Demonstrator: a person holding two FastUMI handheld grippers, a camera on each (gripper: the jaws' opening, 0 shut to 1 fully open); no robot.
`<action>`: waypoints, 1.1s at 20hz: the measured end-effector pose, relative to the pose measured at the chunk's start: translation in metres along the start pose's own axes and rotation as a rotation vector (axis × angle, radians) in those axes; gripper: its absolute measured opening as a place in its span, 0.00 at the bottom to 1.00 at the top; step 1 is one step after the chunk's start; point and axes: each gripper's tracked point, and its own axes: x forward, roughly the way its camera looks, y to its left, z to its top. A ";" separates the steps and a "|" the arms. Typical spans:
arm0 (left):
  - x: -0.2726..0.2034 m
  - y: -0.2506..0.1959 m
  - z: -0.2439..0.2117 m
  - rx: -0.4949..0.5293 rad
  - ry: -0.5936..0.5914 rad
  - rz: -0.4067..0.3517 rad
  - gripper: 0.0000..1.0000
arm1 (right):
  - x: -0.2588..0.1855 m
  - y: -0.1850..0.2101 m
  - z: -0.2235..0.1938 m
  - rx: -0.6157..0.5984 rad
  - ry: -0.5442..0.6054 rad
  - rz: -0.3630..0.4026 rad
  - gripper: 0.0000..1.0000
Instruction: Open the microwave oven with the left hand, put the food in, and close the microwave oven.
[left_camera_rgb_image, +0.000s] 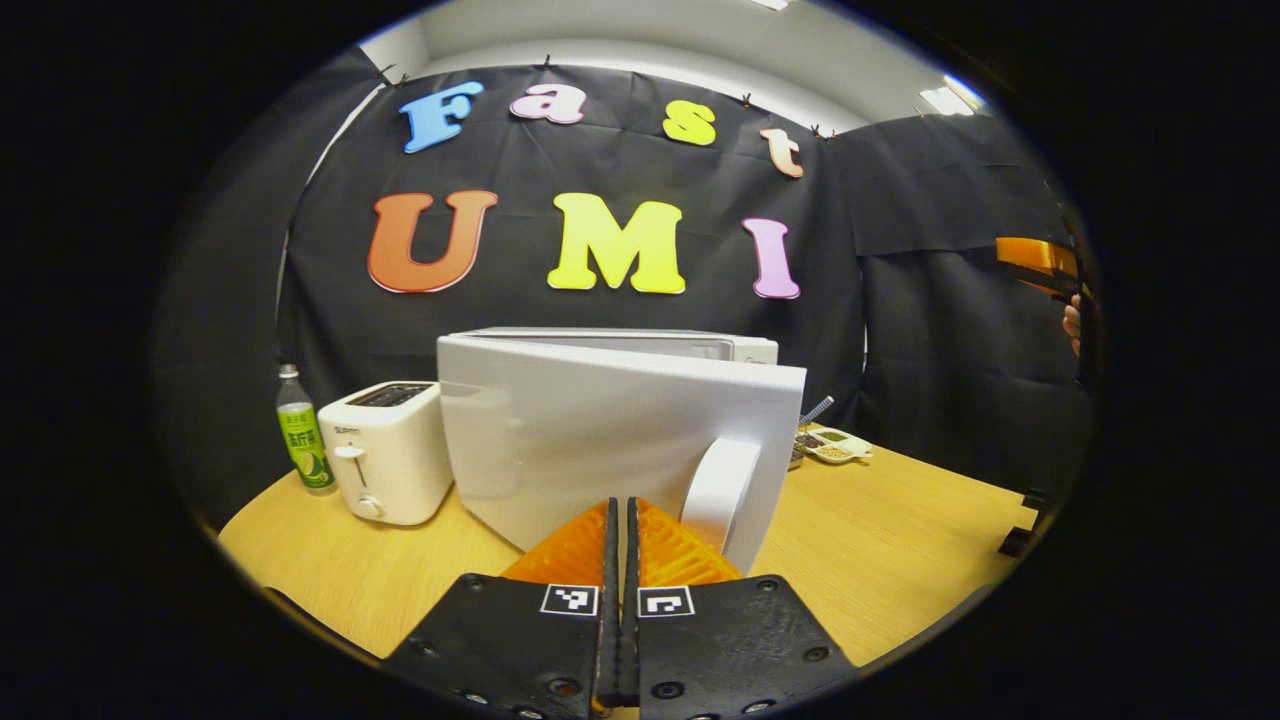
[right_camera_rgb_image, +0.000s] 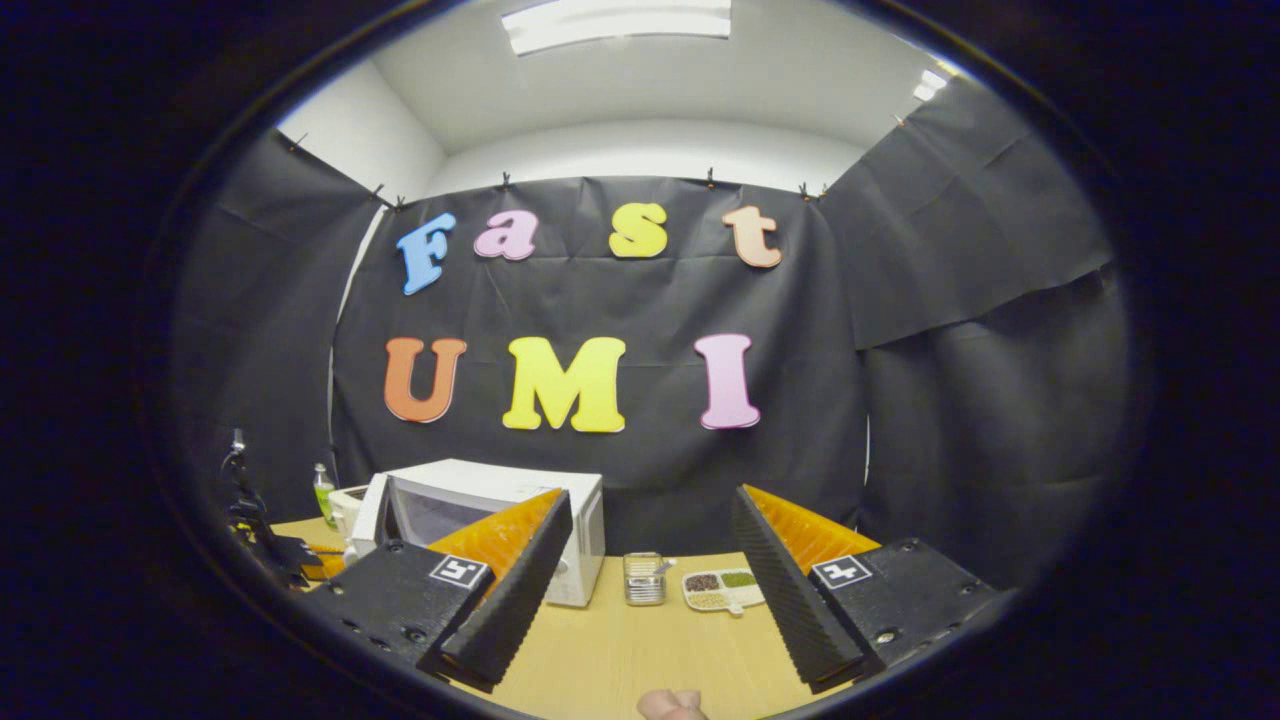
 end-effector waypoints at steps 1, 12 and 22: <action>0.010 -0.011 0.000 0.005 -0.004 -0.028 0.00 | 0.001 -0.004 0.000 0.007 0.001 -0.002 1.00; 0.124 -0.025 0.009 -0.098 0.033 -0.038 0.00 | 0.010 -0.046 -0.033 0.036 0.039 -0.039 1.00; 0.188 -0.055 0.018 -0.055 0.032 -0.040 0.00 | 0.026 -0.072 -0.054 0.024 0.062 -0.067 0.96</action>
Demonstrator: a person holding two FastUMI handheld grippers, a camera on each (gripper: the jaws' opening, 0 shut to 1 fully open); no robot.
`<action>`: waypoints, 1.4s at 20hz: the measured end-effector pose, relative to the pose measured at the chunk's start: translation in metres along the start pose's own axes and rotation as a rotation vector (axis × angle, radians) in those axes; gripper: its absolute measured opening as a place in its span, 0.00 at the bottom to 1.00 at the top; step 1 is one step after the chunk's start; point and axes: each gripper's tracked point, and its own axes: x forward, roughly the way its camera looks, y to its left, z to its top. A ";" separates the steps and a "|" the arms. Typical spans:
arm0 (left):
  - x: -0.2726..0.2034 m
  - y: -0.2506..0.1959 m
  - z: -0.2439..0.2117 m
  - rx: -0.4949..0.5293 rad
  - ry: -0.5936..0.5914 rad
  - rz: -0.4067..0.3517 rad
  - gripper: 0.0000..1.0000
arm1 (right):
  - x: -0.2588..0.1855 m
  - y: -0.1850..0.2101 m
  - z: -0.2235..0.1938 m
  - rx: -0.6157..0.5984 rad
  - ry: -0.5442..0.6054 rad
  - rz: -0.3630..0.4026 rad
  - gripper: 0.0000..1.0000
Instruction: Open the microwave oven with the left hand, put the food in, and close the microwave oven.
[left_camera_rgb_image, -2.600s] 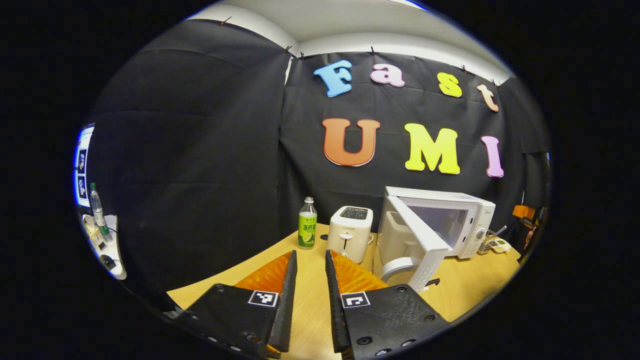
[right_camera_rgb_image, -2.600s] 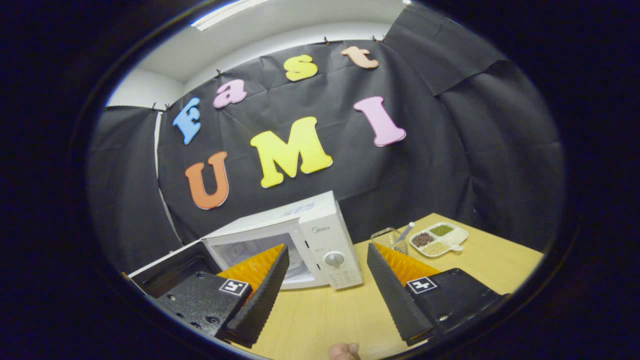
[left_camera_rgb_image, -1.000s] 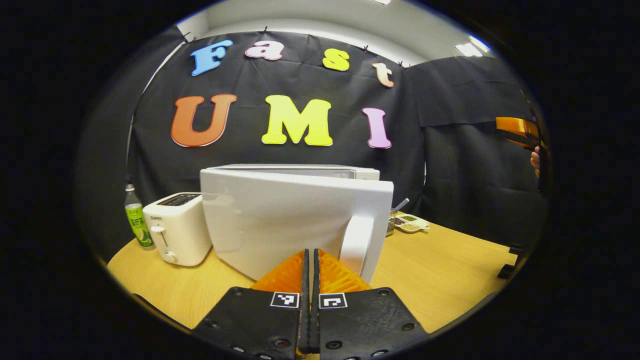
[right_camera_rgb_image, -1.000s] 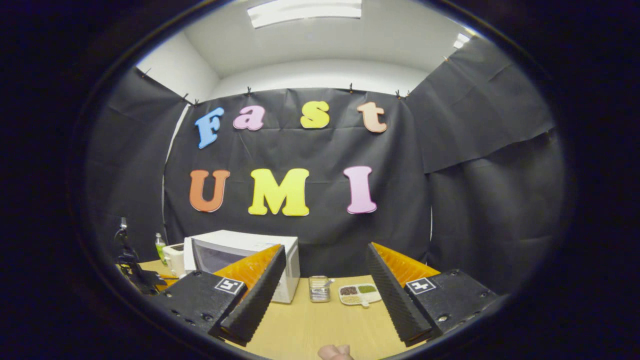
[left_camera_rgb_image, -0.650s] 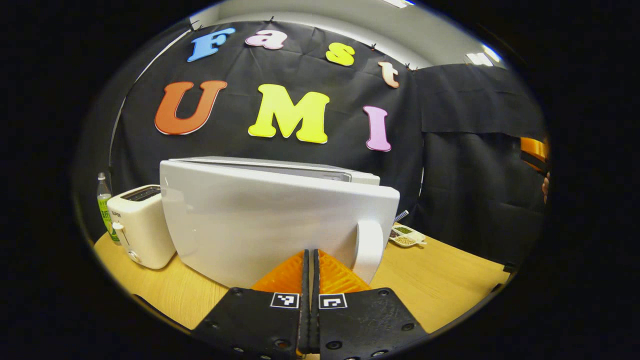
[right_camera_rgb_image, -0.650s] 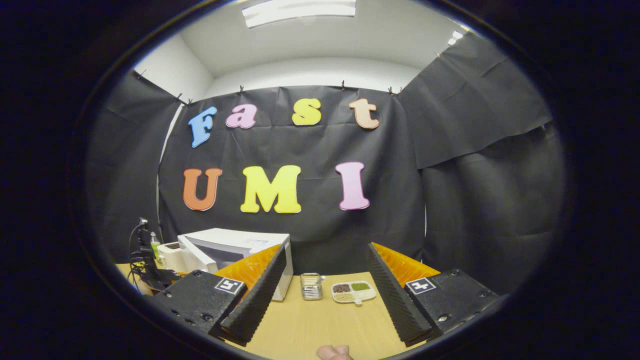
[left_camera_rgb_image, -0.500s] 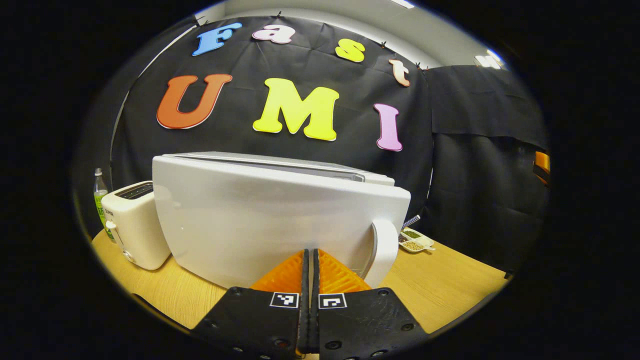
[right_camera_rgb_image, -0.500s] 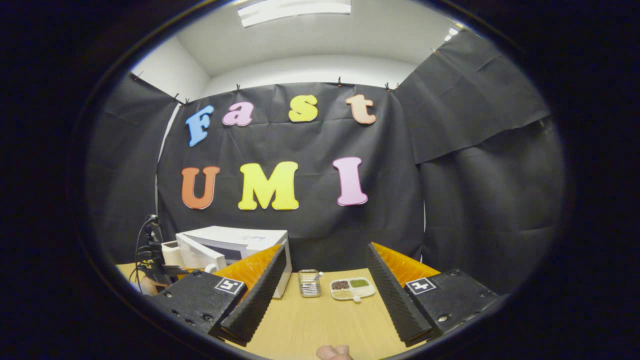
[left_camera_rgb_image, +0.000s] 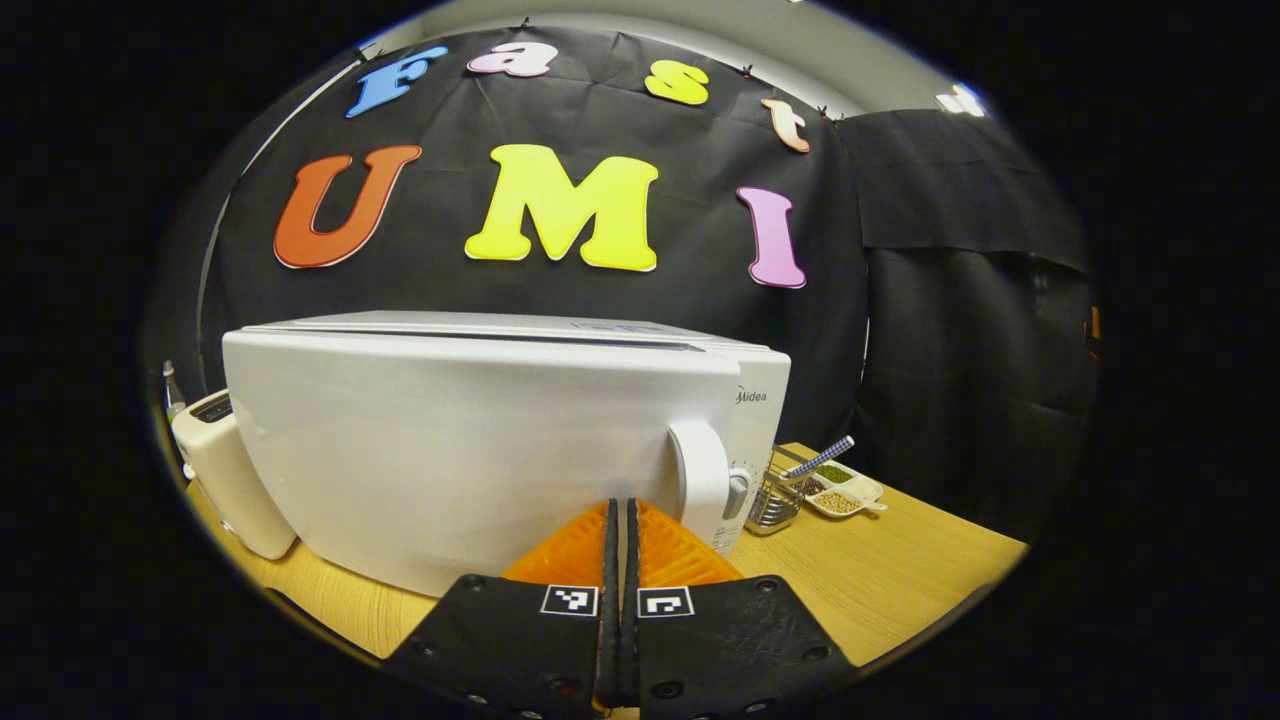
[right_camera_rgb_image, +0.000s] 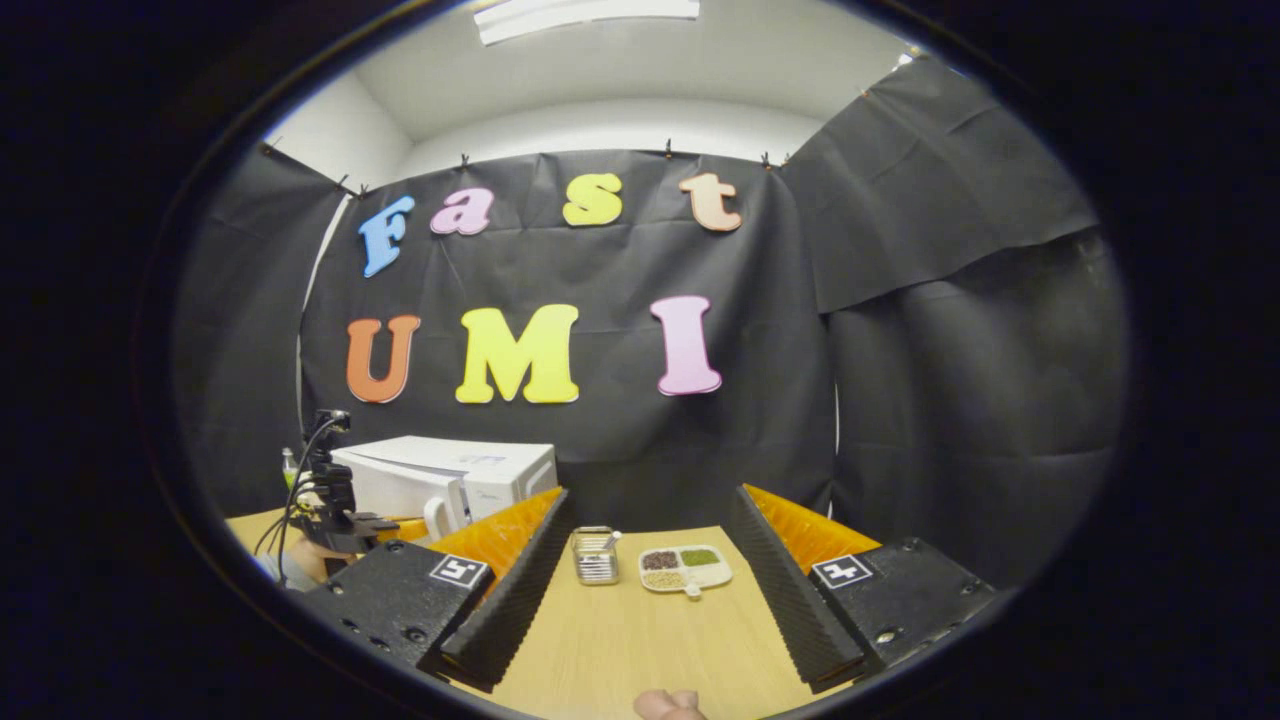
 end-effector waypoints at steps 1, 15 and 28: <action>0.003 0.002 0.000 0.005 0.003 0.011 0.00 | 0.000 -0.002 -0.001 0.004 -0.001 -0.003 0.96; 0.032 0.010 0.008 0.096 0.054 0.157 0.02 | -0.019 0.006 -0.014 0.074 0.004 0.056 1.00; -0.034 -0.005 0.015 0.048 0.084 0.234 0.03 | -0.084 0.041 -0.002 0.050 0.028 0.077 0.92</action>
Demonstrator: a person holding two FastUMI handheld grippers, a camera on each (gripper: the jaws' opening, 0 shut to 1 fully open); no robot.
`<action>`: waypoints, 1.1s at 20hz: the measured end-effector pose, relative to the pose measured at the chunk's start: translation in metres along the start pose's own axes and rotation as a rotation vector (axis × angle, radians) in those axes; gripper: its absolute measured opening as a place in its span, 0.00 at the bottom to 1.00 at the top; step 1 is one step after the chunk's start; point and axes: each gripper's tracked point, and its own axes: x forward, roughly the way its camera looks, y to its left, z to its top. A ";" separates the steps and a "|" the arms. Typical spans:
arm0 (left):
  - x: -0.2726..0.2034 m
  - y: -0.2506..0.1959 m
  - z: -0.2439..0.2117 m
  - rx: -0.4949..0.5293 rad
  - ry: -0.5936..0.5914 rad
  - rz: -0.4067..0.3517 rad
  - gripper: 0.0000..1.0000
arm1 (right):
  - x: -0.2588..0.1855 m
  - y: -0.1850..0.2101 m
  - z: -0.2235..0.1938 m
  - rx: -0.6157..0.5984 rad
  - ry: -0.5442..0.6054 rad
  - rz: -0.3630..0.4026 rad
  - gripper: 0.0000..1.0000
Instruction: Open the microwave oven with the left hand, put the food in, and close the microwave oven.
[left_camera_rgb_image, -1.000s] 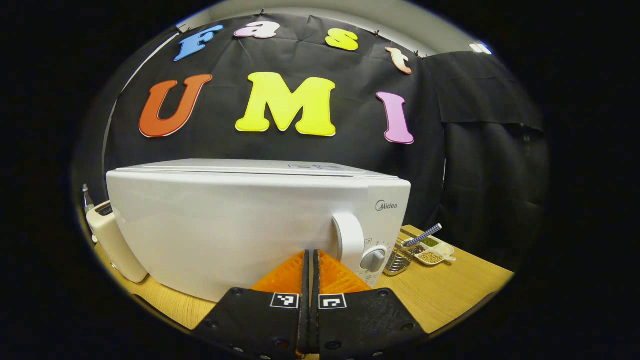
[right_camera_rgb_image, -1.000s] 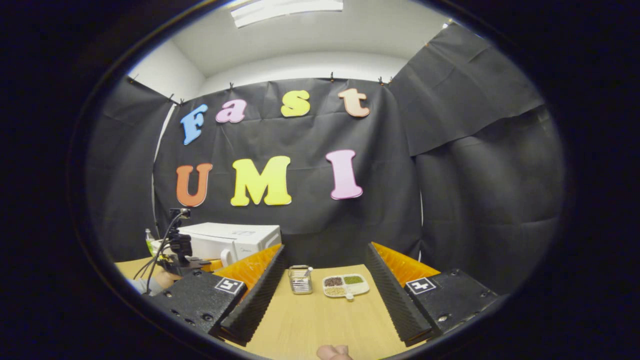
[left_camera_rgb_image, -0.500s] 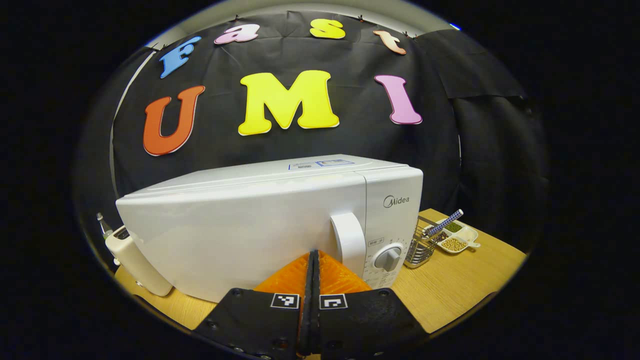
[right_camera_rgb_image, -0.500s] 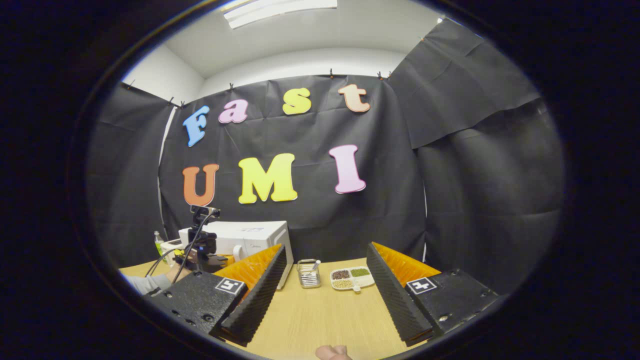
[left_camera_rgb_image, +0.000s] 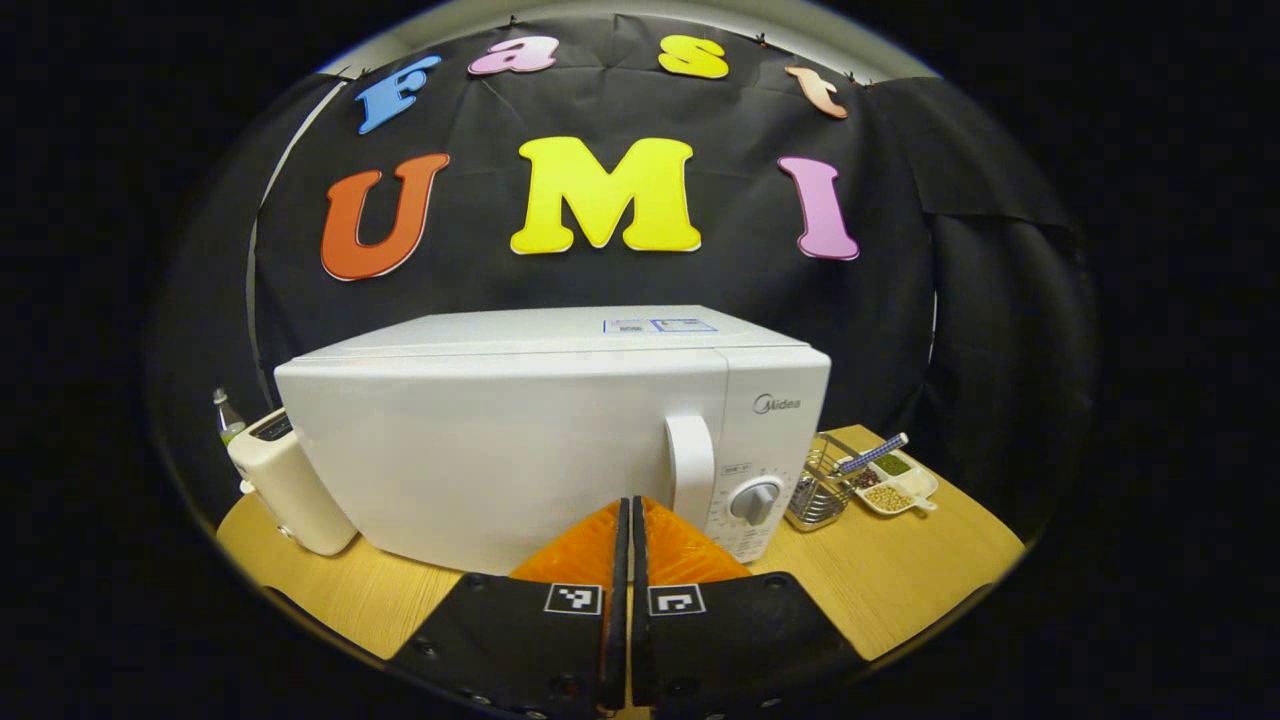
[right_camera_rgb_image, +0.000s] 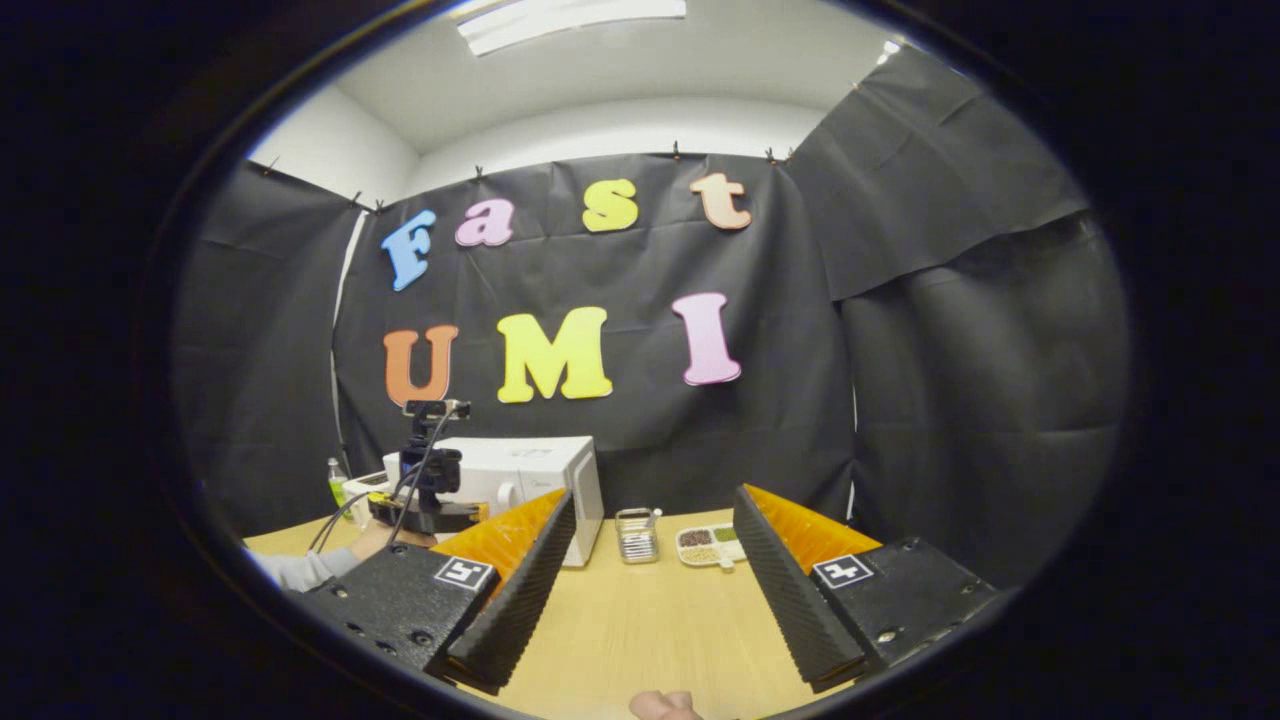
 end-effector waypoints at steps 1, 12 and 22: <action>-0.018 0.002 0.009 0.005 -0.018 0.006 0.09 | -0.003 0.003 0.001 0.000 -0.002 0.002 0.92; -0.252 0.021 0.048 -0.031 -0.190 0.100 0.96 | -0.047 0.037 0.034 0.050 -0.064 0.002 0.92; -0.412 0.041 0.110 -0.014 -0.422 0.143 0.96 | -0.080 0.078 0.069 -0.014 -0.128 0.018 0.92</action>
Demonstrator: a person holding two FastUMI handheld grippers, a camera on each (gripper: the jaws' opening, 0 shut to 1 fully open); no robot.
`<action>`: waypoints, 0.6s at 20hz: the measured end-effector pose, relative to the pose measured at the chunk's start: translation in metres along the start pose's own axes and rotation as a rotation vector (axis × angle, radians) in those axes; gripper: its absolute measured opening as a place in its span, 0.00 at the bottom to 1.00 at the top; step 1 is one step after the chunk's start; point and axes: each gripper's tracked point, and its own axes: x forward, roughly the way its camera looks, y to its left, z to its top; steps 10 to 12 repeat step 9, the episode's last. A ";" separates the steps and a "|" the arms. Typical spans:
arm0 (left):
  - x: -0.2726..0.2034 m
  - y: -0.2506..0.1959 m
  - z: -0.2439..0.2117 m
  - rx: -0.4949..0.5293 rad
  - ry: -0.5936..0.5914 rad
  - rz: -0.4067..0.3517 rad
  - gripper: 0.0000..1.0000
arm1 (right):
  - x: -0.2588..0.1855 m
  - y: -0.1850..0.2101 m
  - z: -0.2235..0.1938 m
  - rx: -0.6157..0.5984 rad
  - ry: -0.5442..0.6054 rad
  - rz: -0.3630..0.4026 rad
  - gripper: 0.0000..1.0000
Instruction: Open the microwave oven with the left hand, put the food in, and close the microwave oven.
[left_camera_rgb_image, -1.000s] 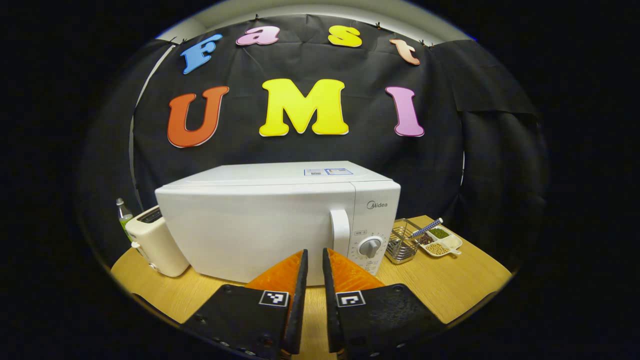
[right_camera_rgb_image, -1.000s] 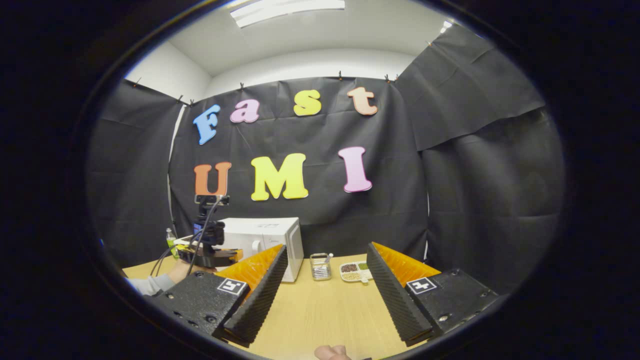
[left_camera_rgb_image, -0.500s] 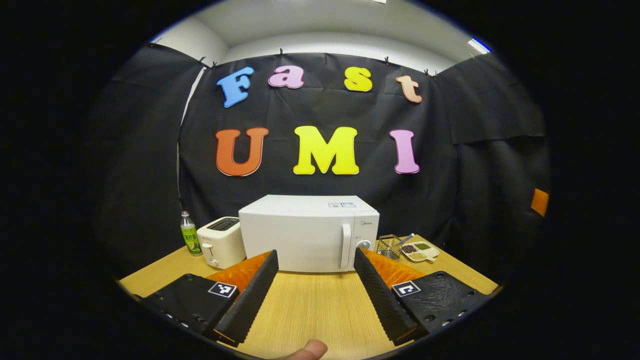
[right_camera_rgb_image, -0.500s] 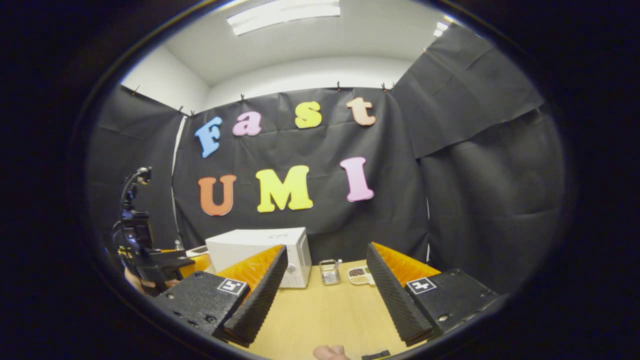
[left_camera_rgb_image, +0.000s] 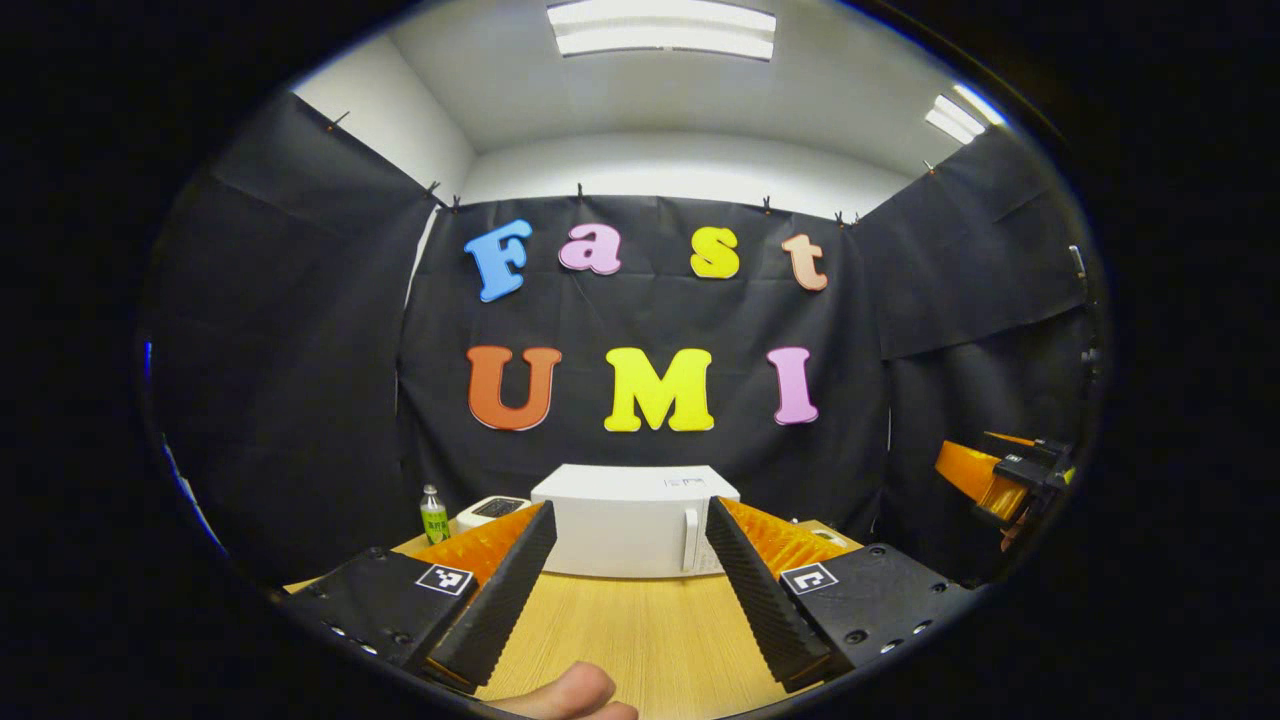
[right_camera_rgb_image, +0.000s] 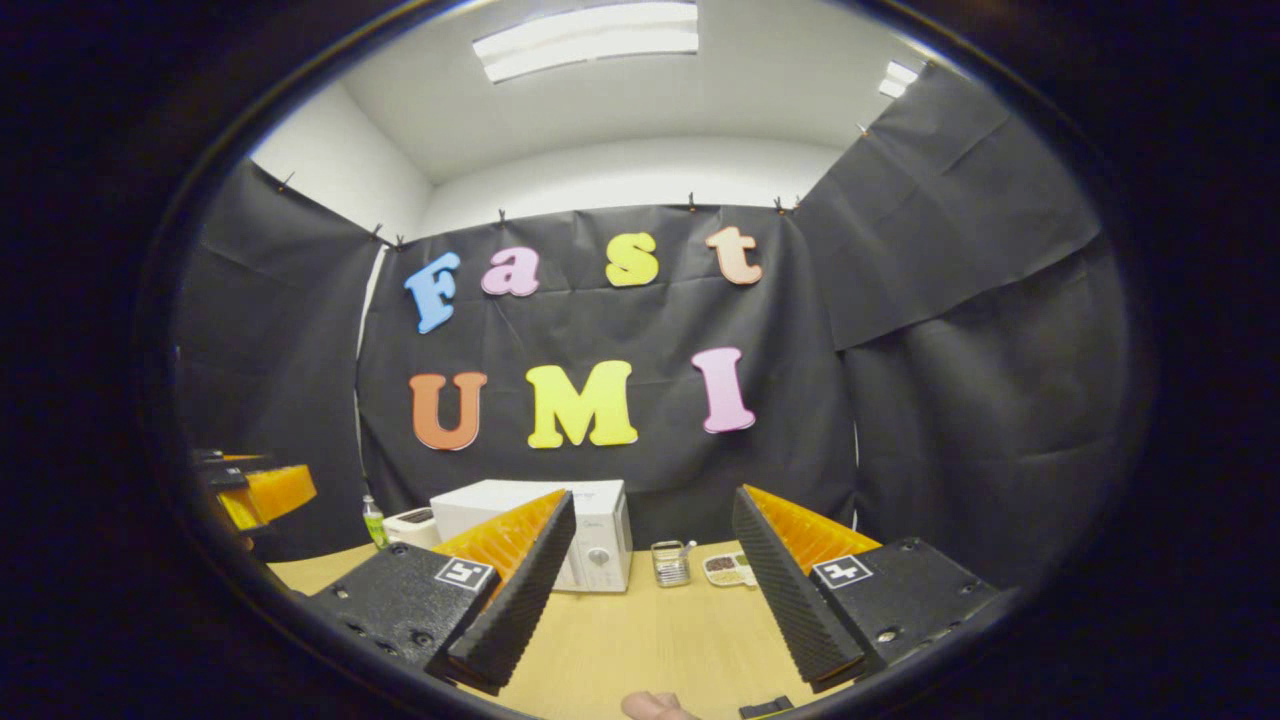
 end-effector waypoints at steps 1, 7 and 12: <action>-0.006 0.004 0.000 0.012 -0.005 0.017 0.96 | -0.002 0.004 -0.004 -0.014 0.010 0.013 0.92; -0.020 -0.003 -0.009 0.006 0.026 -0.016 0.95 | -0.015 0.029 0.000 -0.049 0.007 0.066 1.00; -0.021 0.001 -0.011 0.017 0.032 -0.011 0.94 | -0.016 0.033 0.003 -0.045 0.000 0.071 0.92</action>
